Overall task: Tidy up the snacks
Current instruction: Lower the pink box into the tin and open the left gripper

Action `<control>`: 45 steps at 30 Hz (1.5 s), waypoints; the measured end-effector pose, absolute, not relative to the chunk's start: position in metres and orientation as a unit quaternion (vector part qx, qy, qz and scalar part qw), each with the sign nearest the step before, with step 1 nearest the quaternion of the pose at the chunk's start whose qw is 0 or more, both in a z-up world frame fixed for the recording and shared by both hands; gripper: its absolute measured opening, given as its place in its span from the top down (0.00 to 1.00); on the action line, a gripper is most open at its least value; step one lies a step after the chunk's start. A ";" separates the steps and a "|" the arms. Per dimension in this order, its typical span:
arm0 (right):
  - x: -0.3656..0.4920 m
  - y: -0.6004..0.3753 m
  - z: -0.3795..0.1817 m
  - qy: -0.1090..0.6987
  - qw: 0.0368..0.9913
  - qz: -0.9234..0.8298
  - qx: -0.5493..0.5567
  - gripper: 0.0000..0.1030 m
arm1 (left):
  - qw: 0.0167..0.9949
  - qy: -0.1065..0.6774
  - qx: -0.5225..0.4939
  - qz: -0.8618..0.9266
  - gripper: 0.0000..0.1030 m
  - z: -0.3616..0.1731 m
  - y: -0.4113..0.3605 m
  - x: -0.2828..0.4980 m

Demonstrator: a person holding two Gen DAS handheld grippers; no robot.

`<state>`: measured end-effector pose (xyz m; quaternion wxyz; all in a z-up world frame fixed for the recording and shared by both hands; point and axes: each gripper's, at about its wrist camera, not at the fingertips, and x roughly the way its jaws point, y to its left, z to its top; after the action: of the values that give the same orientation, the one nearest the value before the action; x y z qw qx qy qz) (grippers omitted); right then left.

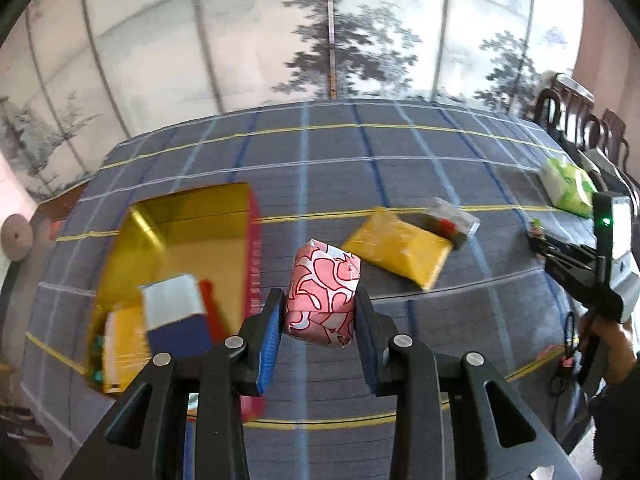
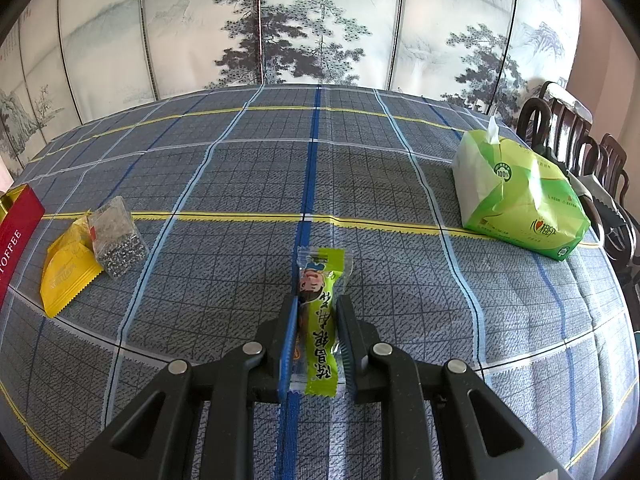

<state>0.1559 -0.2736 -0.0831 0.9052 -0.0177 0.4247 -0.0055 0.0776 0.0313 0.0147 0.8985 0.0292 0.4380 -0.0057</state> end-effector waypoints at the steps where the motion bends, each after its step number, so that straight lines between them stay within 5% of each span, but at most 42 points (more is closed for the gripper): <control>1: 0.156 -0.273 -0.083 0.425 0.905 -0.005 -0.018 0.80 | 0.899 0.436 0.028 0.000 0.70 0.016 0.038 0.077; 23: 0.153 -0.271 -0.081 0.424 0.905 -0.012 -0.028 0.80 | 0.890 0.441 -0.018 0.114 0.70 0.003 0.155 0.075; 45: 0.152 -0.266 -0.080 0.424 0.904 -0.020 -0.047 0.80 | 0.873 0.471 -0.026 0.124 0.71 -0.033 0.184 0.068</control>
<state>0.1517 -0.2661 -0.0799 0.9043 -0.0468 0.4238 -0.0197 0.0685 0.1843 -0.0331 0.8728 -0.0257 0.4714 0.1242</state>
